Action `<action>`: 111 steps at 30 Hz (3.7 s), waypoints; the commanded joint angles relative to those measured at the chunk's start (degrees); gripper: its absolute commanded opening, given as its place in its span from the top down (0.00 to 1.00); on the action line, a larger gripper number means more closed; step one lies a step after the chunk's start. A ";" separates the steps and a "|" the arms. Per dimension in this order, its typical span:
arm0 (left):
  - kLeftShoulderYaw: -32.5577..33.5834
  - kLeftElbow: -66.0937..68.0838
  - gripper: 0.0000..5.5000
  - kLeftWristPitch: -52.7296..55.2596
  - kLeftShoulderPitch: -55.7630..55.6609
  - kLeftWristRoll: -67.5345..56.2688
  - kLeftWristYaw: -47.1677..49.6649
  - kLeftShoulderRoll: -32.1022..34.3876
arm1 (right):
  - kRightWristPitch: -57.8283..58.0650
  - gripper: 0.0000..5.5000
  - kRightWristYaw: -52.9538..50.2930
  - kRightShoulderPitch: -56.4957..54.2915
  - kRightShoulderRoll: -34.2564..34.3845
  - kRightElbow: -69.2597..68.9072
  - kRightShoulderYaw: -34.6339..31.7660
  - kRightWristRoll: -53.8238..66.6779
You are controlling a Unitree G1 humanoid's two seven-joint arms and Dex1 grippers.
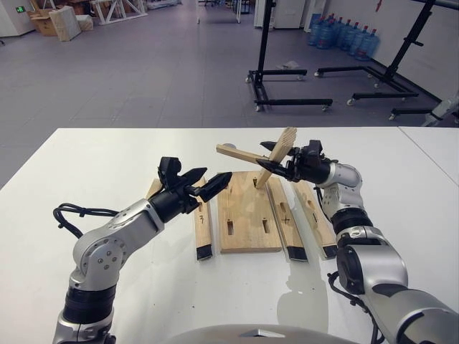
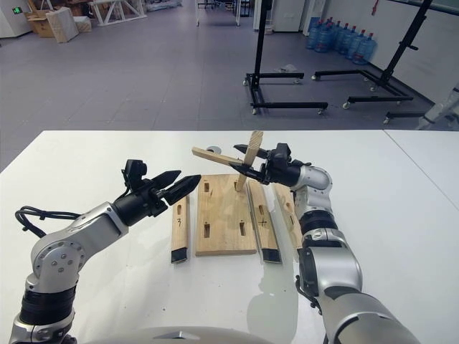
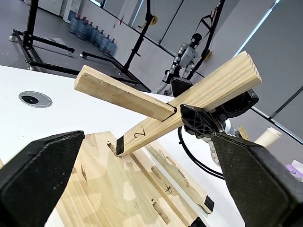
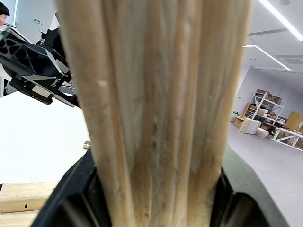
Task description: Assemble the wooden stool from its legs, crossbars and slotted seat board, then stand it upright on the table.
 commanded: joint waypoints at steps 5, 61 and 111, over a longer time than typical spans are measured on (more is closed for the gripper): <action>-0.47 -0.88 0.11 1.00 0.32 0.55 -0.05 -0.19 | 1.47 0.63 -1.18 -4.62 -0.38 -2.17 -2.14 1.36; -0.96 -1.84 0.11 1.62 1.30 0.95 0.31 -1.67 | -1.18 0.63 -1.71 -0.70 1.27 -0.37 -2.65 -0.54; -2.46 -1.99 0.11 0.28 2.03 4.07 -0.03 -4.71 | 15.40 0.63 -6.87 8.94 -1.28 -25.49 0.83 3.76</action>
